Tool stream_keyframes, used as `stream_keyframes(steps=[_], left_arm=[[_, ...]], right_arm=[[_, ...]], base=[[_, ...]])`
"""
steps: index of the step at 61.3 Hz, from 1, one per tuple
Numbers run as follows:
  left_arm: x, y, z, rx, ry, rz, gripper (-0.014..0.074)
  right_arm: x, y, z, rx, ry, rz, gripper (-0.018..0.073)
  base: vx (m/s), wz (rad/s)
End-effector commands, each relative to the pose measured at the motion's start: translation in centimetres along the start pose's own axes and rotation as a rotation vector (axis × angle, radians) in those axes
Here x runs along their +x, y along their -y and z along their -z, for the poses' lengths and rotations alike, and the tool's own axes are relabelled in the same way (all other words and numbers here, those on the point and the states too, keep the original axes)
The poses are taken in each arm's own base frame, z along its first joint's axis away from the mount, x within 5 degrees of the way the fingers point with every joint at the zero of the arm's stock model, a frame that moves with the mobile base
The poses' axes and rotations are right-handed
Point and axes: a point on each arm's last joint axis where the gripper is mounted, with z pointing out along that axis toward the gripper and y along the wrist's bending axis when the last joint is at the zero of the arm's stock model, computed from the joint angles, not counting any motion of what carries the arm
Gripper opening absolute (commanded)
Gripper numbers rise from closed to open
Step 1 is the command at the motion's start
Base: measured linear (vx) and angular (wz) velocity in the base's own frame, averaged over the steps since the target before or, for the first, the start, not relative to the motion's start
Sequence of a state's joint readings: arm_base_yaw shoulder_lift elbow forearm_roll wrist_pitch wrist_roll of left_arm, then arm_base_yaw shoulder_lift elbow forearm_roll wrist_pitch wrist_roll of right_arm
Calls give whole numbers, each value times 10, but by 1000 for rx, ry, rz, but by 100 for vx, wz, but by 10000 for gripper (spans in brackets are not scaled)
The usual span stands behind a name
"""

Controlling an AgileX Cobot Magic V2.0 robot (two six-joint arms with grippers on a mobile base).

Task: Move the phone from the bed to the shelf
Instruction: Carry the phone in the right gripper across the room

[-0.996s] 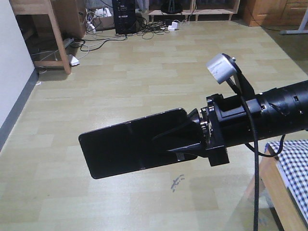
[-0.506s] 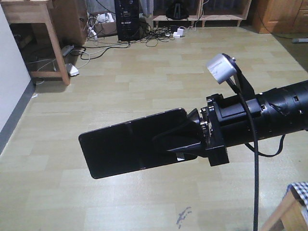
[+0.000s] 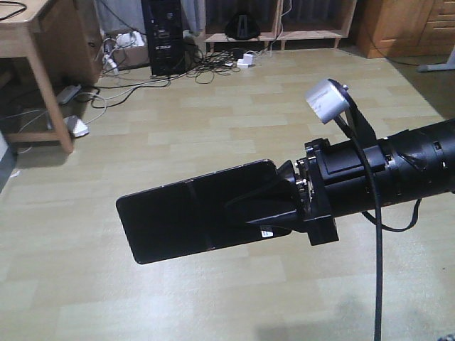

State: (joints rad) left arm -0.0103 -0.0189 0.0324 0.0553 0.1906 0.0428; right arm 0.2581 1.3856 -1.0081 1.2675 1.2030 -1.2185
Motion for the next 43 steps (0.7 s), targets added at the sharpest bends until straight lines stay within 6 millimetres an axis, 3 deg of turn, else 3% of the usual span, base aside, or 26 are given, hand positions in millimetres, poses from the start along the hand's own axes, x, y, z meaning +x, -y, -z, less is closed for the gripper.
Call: stream_keyframes(steps=[1, 43], left_arm=[[-15, -1, 3, -3, 102, 8, 1], [-15, -1, 3, -3, 102, 8, 1]], right_arm=[[-13, -22, 8, -103, 70, 29, -1], [-13, -22, 8, -103, 70, 29, -1]], base=[[40, -18], [42, -21]])
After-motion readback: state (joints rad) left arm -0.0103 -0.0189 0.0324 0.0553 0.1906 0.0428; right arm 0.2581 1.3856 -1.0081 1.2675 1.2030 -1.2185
